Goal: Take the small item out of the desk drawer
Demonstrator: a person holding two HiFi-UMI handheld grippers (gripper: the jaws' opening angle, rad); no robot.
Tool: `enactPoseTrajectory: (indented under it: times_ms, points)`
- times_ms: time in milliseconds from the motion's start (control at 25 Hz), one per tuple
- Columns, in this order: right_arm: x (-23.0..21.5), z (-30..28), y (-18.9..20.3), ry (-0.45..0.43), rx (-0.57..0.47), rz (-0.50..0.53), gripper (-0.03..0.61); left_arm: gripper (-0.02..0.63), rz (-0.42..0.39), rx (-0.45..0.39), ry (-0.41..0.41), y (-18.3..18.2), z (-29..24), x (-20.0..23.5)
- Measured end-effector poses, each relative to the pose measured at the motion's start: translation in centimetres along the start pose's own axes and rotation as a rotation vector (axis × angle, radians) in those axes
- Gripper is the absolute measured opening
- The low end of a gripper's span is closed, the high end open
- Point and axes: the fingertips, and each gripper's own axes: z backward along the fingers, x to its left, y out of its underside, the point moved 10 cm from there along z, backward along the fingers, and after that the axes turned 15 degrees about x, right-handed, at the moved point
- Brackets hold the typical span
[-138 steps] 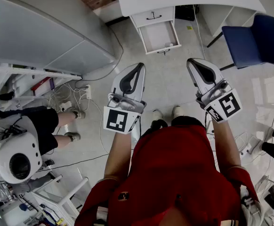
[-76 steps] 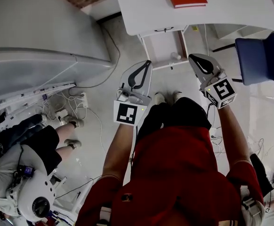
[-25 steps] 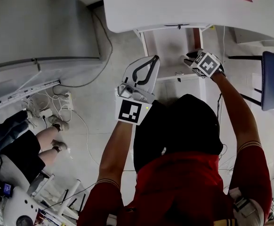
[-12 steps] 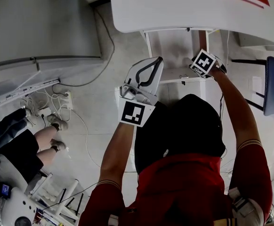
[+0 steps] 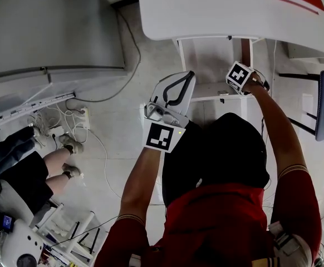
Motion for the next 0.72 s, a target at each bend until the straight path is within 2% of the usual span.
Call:
enactPoseTrajectory:
  times_ms: [320, 720]
  points:
    - [0.1, -0.3, -0.4, 0.045, 0.039, 0.023, 0.124, 0.006, 0.001, 0.009, 0.003, 0.2, -0.2, -0.5]
    - [0.7, 2.3, 1.0, 0.029, -0.080, -0.018, 0.110, 0.005, 0.018, 0.030, 0.016, -1.3, 0.3, -1.0]
